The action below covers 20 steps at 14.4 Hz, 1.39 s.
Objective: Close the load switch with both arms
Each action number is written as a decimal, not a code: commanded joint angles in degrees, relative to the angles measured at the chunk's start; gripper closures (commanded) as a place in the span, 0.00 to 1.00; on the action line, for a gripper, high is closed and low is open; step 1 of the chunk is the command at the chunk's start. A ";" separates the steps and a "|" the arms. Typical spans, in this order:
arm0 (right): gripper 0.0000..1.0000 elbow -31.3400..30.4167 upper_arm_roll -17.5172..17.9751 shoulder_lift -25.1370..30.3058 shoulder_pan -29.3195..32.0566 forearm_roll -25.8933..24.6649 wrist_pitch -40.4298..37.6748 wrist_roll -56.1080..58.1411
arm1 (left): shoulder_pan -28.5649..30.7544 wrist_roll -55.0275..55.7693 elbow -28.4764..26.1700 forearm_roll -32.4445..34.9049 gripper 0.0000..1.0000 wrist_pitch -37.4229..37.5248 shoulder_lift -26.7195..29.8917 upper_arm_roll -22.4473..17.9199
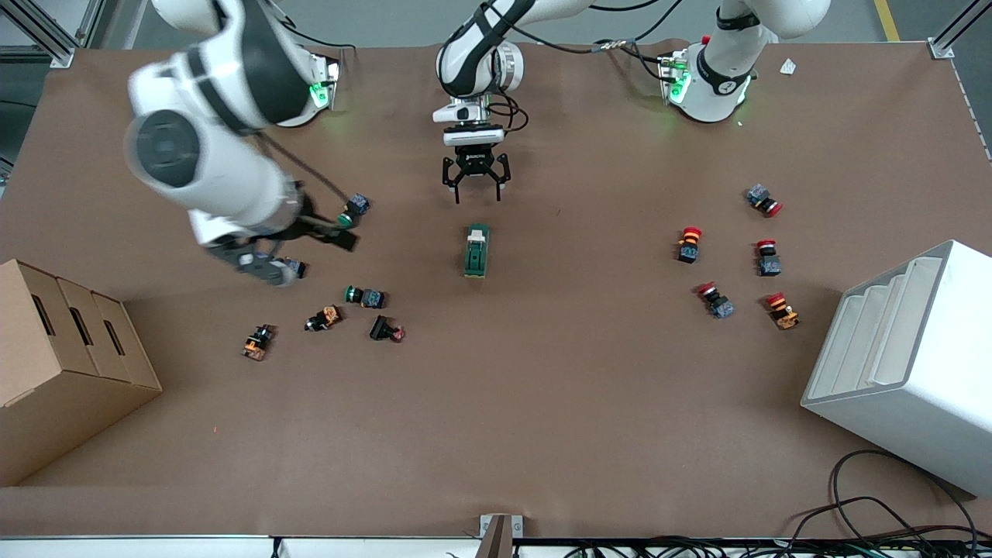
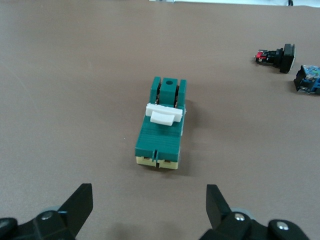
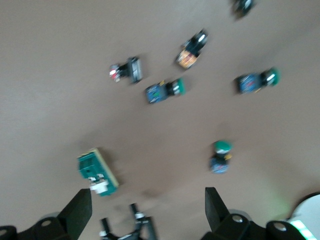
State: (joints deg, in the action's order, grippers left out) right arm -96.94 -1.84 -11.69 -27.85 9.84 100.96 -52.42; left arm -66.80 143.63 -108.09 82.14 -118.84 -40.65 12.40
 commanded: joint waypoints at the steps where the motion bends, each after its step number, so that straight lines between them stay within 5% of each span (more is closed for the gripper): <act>1: 0.00 -4.92 -0.80 -0.60 -5.00 2.11 7.83 -6.54 | -1.74 4.79 0.43 5.46 0.00 4.21 -2.93 -0.36; 13: 0.00 -8.70 -0.98 -14.13 -21.97 2.11 33.50 -28.78 | -3.16 12.29 1.48 18.49 0.00 11.87 -10.32 -0.98; 20: 0.00 -16.60 -0.89 -14.94 -26.90 2.11 44.30 -30.28 | -2.63 11.94 2.27 20.16 0.00 11.87 -10.15 -1.86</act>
State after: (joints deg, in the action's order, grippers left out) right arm -108.93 -1.98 -27.87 -53.06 10.90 140.61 -82.25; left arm -69.59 154.95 -107.41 101.13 -106.61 -49.59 11.01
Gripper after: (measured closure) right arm 0.000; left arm 0.000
